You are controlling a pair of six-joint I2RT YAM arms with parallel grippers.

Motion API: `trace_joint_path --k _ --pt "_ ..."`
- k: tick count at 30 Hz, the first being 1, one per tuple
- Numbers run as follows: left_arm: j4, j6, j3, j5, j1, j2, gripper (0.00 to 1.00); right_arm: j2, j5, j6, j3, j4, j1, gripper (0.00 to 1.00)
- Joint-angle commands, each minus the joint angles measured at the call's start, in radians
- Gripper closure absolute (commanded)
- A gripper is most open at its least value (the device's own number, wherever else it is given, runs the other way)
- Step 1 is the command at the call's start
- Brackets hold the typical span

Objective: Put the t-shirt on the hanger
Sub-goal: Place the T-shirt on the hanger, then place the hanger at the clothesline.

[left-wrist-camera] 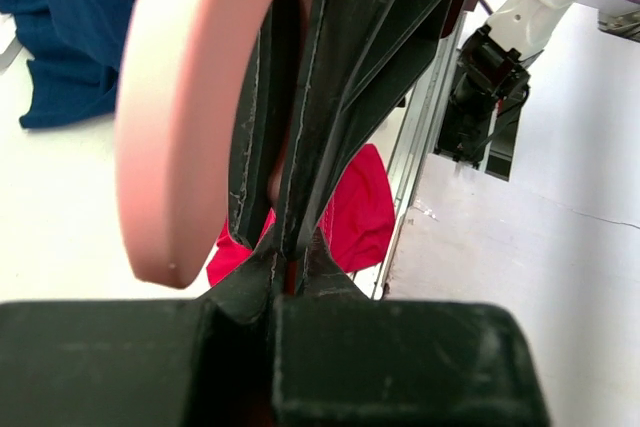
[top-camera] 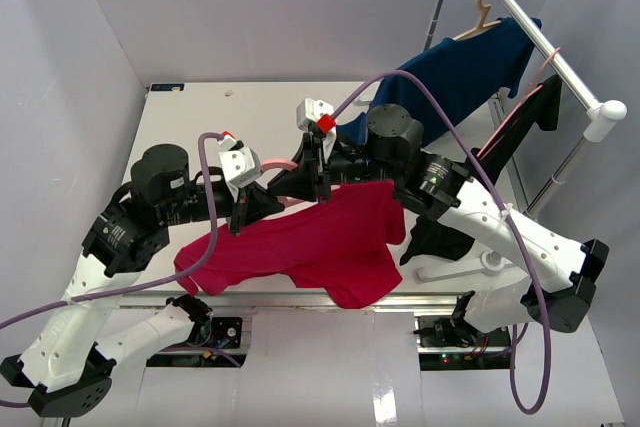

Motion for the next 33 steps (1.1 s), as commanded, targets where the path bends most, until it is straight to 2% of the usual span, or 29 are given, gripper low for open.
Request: trace_joint_path --k 1,6,7,8,9,10,12,15,21,25,26,27,31,33 --pt "0.013 0.0 0.0 0.046 0.002 -0.026 1.0 -0.076 0.085 -0.023 0.006 0.017 -0.015 0.91" --pt "0.021 -0.014 -0.002 0.047 0.002 -0.003 1.0 -0.077 0.091 -0.011 0.004 0.036 -0.015 0.92" --pt "0.022 -0.023 -0.001 0.037 0.002 0.005 0.92 -0.076 0.09 -0.002 0.002 0.044 -0.015 0.92" --pt "0.023 -0.033 0.0 0.018 0.002 0.012 0.77 -0.075 0.087 0.006 0.001 0.051 -0.014 0.92" --pt "0.021 -0.032 0.0 0.014 0.002 0.016 0.73 -0.075 0.083 0.011 0.001 0.062 -0.015 0.92" --pt "0.02 -0.03 -0.001 0.019 0.002 0.02 0.72 -0.073 0.081 0.015 0.0 0.069 -0.014 0.92" --pt "0.019 -0.027 -0.005 0.026 0.002 0.022 0.74 -0.072 0.077 0.022 0.001 0.077 -0.015 0.92" --pt "0.019 -0.014 -0.009 0.04 0.002 0.016 0.98 -0.069 0.077 0.028 -0.001 0.086 -0.014 0.92" --pt "0.022 -0.001 -0.008 0.056 0.002 -0.016 1.0 -0.074 0.08 0.023 -0.02 0.077 -0.014 0.91" --pt "0.015 0.011 -0.01 0.064 0.002 -0.034 1.0 -0.092 0.089 -0.032 -0.021 0.016 -0.018 0.7" --pt "0.014 0.015 -0.015 0.065 0.002 -0.043 1.0 -0.097 0.099 -0.041 -0.023 -0.001 -0.019 0.6" --pt "0.014 0.015 -0.017 0.064 0.002 -0.047 1.0 -0.103 0.106 -0.063 -0.024 -0.019 -0.022 0.55" --pt "-0.001 0.031 -0.03 0.073 0.002 -0.056 1.0 -0.134 0.123 -0.202 -0.027 -0.158 -0.037 0.39" --pt "-0.009 0.035 -0.031 0.076 0.002 -0.055 1.0 -0.131 0.117 -0.252 0.003 -0.259 -0.043 0.37"
